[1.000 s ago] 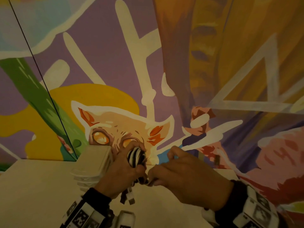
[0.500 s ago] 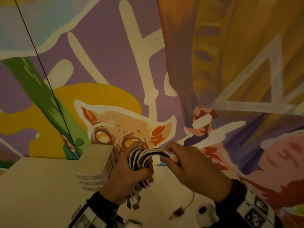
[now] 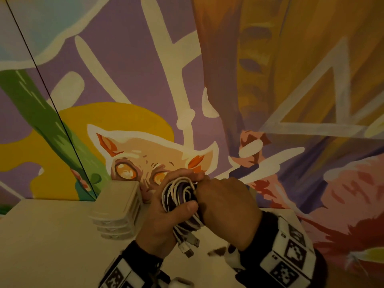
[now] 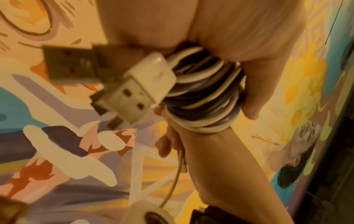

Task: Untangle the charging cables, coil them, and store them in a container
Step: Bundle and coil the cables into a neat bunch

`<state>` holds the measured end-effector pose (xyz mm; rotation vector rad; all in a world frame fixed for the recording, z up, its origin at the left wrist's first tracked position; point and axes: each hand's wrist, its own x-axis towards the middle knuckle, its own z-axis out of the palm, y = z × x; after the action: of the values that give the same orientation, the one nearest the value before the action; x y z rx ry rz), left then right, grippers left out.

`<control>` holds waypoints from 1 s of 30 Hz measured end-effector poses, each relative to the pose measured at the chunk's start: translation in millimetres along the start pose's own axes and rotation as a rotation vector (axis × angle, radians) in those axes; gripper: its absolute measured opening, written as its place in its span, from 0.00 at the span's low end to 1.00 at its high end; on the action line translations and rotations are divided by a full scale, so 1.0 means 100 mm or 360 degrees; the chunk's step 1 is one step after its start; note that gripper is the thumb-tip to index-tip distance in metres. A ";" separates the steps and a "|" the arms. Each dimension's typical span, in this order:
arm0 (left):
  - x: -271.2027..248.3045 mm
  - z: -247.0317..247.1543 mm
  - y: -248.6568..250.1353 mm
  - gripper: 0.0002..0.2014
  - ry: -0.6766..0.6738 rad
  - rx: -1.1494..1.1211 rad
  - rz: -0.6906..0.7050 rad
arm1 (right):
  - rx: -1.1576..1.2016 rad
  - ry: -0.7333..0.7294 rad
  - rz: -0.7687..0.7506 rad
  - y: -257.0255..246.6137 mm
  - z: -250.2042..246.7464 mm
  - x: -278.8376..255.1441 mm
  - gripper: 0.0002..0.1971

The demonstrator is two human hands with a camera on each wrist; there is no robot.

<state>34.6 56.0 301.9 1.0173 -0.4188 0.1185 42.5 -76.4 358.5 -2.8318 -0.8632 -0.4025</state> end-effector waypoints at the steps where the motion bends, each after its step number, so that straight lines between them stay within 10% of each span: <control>1: 0.01 -0.01 0.00 0.26 0.0026 0.0030 0.0031 | 0.0008 0.0038 0.0041 -0.01 -0.02 0.00 0.08; 7: 0.04 -0.07 -0.03 0.14 0.0221 0.0049 -0.0019 | 0.0378 -0.0336 0.0058 0.06 0.34 -0.05 0.17; 14: 0.02 -0.48 0.15 0.31 0.0393 -0.0244 -0.0324 | 0.1123 -0.0178 0.0385 0.15 0.57 -0.59 0.11; 21: 0.04 -0.65 0.02 0.16 0.0540 0.0133 -0.0300 | 0.0641 -0.0051 0.0027 0.16 0.66 -0.84 0.11; 25: 0.00 -0.46 -0.10 0.21 0.0268 0.0622 -0.0290 | 0.0399 -0.0017 -0.0584 0.13 0.44 -0.65 0.18; 30: -0.17 -0.26 -0.19 0.22 -0.0133 0.0335 -0.0490 | 0.0674 0.0134 -0.0371 0.18 0.32 -0.41 0.11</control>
<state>32.3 69.8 267.9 1.2856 -0.3256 -0.1601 26.8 -105.8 314.4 -2.3234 -1.1148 -0.3190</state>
